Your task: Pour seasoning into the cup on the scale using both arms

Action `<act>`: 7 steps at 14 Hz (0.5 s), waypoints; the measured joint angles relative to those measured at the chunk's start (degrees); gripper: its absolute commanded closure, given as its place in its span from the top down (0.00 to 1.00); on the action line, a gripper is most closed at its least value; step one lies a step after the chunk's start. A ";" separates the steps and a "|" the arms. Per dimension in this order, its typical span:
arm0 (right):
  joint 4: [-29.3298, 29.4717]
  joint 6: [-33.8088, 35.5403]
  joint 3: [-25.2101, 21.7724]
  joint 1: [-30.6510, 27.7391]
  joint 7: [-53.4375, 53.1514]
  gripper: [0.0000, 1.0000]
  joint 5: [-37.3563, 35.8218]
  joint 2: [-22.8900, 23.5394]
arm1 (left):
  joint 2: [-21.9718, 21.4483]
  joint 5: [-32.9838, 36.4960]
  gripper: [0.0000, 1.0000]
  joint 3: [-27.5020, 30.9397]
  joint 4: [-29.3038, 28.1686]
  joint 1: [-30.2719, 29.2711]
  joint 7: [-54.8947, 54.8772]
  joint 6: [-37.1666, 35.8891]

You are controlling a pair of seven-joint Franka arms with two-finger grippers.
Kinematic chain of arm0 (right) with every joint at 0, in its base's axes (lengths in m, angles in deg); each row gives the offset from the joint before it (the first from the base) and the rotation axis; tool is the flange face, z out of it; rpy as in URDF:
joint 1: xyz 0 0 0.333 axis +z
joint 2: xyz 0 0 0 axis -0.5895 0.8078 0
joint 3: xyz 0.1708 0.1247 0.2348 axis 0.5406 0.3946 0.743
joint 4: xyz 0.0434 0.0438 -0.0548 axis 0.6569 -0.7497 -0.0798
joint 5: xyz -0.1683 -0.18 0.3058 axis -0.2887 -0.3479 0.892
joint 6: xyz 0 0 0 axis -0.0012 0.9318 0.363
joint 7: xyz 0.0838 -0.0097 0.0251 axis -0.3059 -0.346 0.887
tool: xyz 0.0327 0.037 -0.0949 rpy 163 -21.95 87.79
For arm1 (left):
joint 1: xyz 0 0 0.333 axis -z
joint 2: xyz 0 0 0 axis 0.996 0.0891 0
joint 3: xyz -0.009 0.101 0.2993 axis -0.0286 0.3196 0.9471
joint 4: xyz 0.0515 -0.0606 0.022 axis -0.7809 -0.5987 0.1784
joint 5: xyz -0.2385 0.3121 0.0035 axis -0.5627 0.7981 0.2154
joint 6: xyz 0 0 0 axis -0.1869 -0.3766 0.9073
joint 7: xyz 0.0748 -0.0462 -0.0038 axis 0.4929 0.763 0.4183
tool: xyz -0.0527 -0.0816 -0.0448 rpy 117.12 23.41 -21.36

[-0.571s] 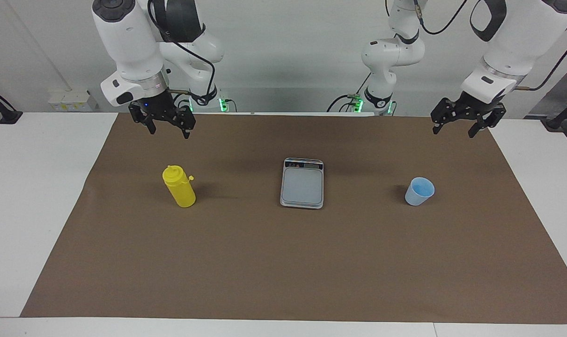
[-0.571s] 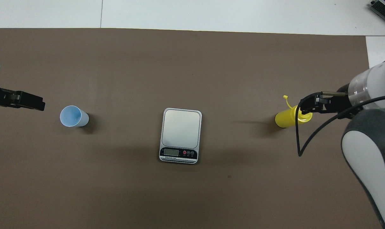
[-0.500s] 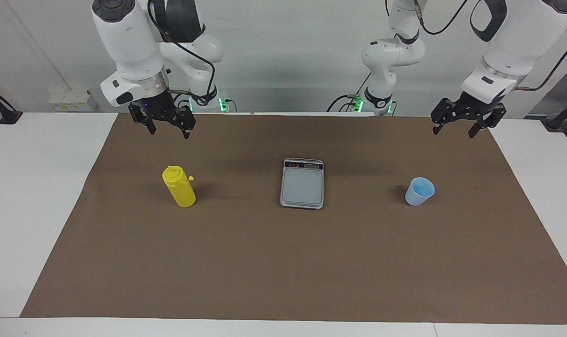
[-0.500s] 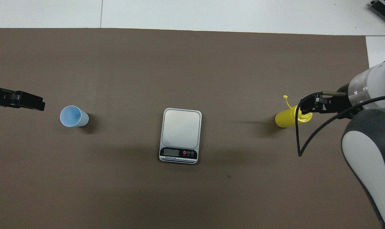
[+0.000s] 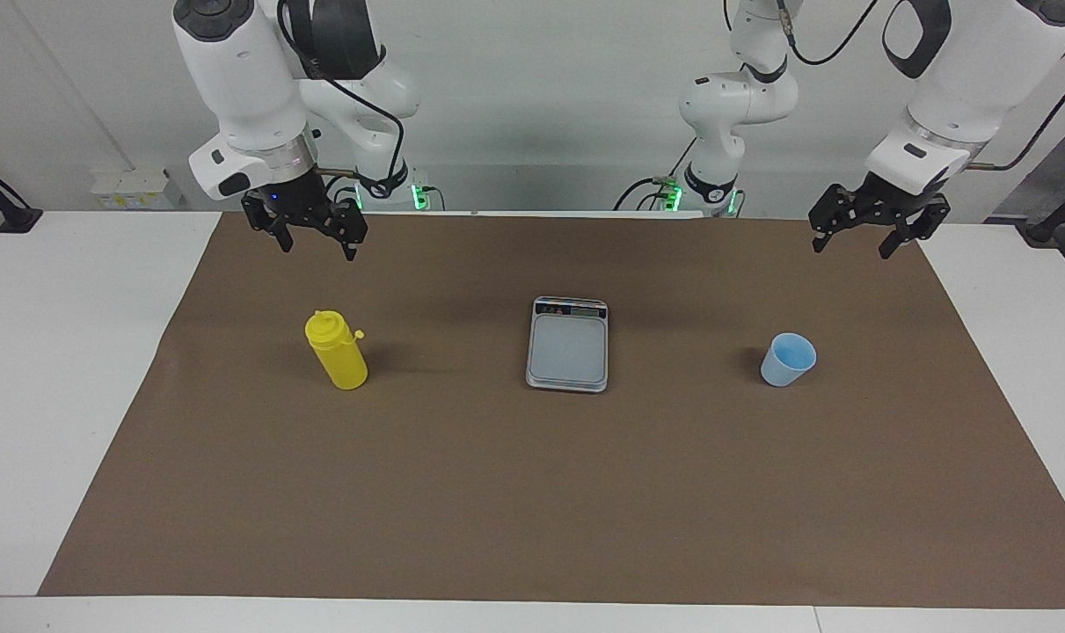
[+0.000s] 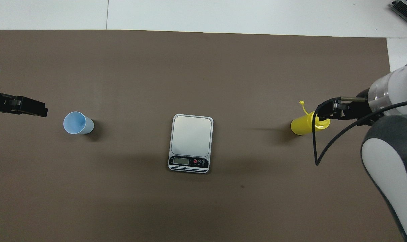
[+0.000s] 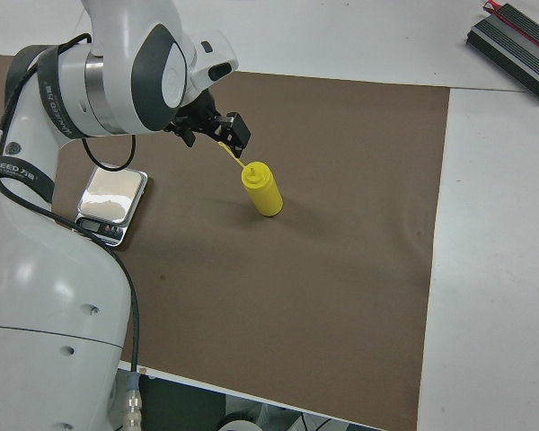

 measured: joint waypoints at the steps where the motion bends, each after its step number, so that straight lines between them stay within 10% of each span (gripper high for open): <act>1: 0.00 0.00 0.00 0.00 0.00 1.00 0.00 0.00 | 0.00 0.00 1.00 0.00 -0.03 0.00 0.02 0.00; 7: 0.00 0.00 0.00 0.00 0.00 1.00 0.00 0.00 | -0.37 0.00 1.00 -0.17 -0.01 0.04 0.12 -0.19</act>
